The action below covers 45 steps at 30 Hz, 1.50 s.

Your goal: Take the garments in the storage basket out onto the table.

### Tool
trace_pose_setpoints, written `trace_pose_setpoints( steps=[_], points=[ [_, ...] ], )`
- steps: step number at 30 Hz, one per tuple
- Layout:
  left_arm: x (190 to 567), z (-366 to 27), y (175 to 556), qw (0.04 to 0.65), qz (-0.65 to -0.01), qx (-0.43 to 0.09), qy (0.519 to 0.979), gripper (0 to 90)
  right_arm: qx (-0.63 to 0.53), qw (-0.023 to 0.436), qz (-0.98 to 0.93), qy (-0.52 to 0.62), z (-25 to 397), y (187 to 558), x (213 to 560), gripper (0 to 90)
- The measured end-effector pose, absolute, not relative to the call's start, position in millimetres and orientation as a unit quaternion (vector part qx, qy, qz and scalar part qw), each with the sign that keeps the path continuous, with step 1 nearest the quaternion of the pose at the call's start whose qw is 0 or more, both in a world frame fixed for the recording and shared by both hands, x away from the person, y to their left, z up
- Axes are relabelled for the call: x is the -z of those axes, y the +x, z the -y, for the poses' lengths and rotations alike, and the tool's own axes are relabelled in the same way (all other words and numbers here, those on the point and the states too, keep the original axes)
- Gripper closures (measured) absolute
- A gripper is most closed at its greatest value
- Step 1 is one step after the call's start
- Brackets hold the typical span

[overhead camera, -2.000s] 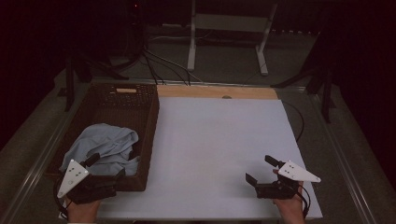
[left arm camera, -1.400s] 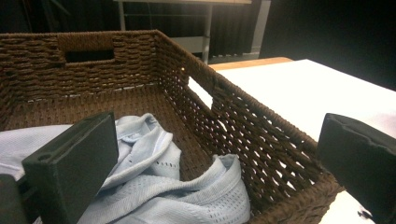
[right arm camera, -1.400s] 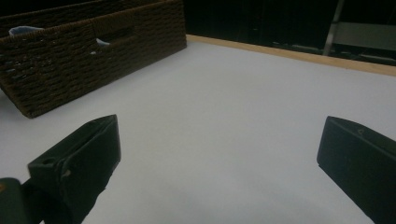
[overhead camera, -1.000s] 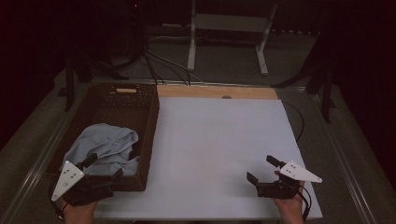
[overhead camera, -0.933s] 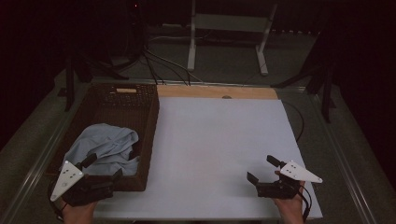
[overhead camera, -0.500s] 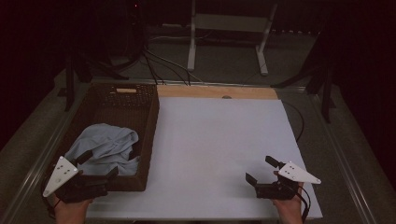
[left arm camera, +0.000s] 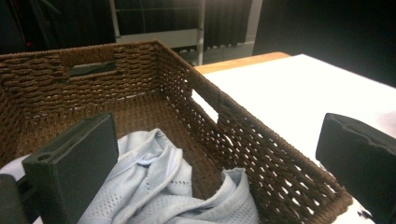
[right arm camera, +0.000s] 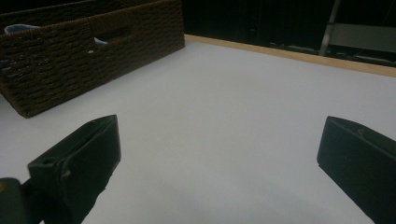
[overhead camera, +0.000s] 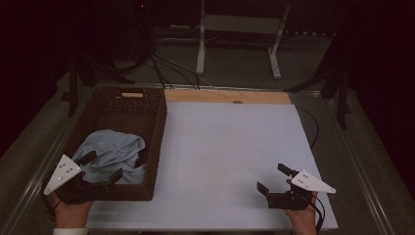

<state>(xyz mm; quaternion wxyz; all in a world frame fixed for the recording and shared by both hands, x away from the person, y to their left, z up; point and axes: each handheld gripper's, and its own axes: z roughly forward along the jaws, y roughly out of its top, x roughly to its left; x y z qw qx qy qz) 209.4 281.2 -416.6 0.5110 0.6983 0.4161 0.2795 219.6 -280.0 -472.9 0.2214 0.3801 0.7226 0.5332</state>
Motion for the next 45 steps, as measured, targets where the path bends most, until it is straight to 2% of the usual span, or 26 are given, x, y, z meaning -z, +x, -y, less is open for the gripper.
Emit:
trace_pose_setpoints(
  steps=[45],
  points=[
    [393, -293, 260, 0.437, -0.426, -0.307, 0.731, 0.7, -0.533, 0.216, -0.72, 0.388, 280, 220, 473, 0.0]
  ],
)
